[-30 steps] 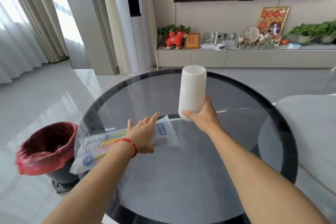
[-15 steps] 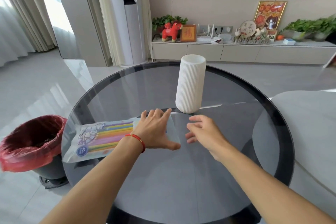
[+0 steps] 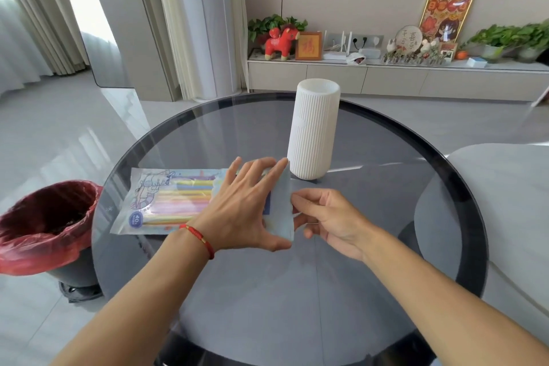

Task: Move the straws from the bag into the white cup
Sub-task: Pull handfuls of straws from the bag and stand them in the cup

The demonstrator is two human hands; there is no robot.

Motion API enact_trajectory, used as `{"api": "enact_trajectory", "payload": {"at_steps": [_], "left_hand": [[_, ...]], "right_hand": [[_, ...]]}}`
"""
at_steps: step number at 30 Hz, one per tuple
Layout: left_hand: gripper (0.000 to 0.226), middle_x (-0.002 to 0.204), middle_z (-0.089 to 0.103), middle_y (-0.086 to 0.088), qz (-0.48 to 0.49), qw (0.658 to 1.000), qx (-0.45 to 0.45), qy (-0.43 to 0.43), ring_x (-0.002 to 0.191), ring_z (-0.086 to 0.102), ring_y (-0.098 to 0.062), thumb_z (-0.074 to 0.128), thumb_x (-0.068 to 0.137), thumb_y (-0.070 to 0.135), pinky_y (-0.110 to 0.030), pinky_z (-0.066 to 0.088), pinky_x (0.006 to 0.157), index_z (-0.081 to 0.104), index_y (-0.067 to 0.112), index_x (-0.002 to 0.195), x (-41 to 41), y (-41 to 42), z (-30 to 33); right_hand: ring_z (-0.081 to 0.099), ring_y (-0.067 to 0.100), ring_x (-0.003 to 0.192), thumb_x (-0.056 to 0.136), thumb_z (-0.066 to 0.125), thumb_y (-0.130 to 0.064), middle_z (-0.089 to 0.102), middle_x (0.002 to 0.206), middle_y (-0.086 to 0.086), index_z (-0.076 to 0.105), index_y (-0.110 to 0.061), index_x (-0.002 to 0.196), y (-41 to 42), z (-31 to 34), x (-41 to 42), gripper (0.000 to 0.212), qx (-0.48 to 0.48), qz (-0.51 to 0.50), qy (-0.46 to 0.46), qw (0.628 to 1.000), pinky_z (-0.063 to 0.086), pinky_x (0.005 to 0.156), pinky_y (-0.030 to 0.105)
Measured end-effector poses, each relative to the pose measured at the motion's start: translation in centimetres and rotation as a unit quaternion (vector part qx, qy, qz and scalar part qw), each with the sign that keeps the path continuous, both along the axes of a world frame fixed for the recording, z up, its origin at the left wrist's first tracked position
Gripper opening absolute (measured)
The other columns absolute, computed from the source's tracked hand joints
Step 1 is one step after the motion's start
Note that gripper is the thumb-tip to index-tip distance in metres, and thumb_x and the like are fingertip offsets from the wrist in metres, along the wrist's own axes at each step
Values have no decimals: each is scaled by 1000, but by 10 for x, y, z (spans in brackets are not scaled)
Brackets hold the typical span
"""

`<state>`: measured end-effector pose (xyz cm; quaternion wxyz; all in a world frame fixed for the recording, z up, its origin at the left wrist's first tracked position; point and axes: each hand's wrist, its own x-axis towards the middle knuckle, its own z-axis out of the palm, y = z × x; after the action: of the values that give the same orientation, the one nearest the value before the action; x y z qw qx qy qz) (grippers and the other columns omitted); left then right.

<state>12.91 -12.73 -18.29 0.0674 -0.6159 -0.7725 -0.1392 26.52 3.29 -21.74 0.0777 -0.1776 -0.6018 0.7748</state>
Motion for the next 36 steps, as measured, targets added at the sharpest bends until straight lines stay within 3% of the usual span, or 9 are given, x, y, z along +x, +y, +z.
{"api": "enact_trajectory", "payload": {"at_steps": [5, 21, 29, 32, 34, 36], "left_hand": [[135, 151, 33, 1, -7, 1000, -9, -19, 141, 32, -20, 75, 58, 79, -57, 12, 124, 12, 19, 161, -1, -4, 4], [129, 149, 37, 3, -43, 997, 45, -48, 138, 36, -18, 72, 59, 84, -58, 18, 122, 20, 22, 159, -7, -5, -1], [130, 147, 37, 1, -49, 998, 34, -32, 134, 37, -19, 74, 58, 82, -55, 24, 120, 21, 20, 159, -4, -5, -5], [128, 149, 36, 0, -49, 998, 1, -27, 139, 33, -21, 74, 60, 80, -56, 16, 123, 20, 20, 159, 0, -6, -5], [118, 150, 35, 4, -42, 997, -12, -58, 144, 29, -17, 69, 64, 81, -59, 8, 124, 25, 23, 157, 3, -7, -2], [89, 142, 43, 7, -32, 991, 25, -130, 139, 35, -14, 62, 73, 76, -60, 13, 123, 44, 23, 142, 7, -6, 2]], "right_hand": [[74, 18, 65, 87, 73, -24, 77, 93, 13, 74, 0, 115, 1, 0, -2, 36, -2, 5, 3, 1000, 47, 46, 20], [69, 13, 61, 89, 72, -25, 74, 82, 5, 80, -12, 96, -3, -3, -3, 17, -62, 28, 38, 997, 54, 50, 21], [74, 20, 67, 99, 71, -18, 78, 87, 15, 79, -2, 107, -3, 11, 0, 20, 97, 21, 15, 995, 57, 51, 27], [74, 21, 66, 98, 71, -12, 78, 80, 13, 78, -3, 95, -4, 14, 3, 11, 141, 11, -6, 990, 58, 52, 29], [73, 21, 62, 96, 69, -4, 76, 72, 11, 75, -3, 85, -5, 15, 2, 12, 165, -15, -14, 986, 59, 53, 29], [70, 21, 59, 93, 67, 0, 73, 66, 9, 73, -3, 81, -7, 15, 1, 15, 170, -33, -20, 985, 59, 53, 29]]}}
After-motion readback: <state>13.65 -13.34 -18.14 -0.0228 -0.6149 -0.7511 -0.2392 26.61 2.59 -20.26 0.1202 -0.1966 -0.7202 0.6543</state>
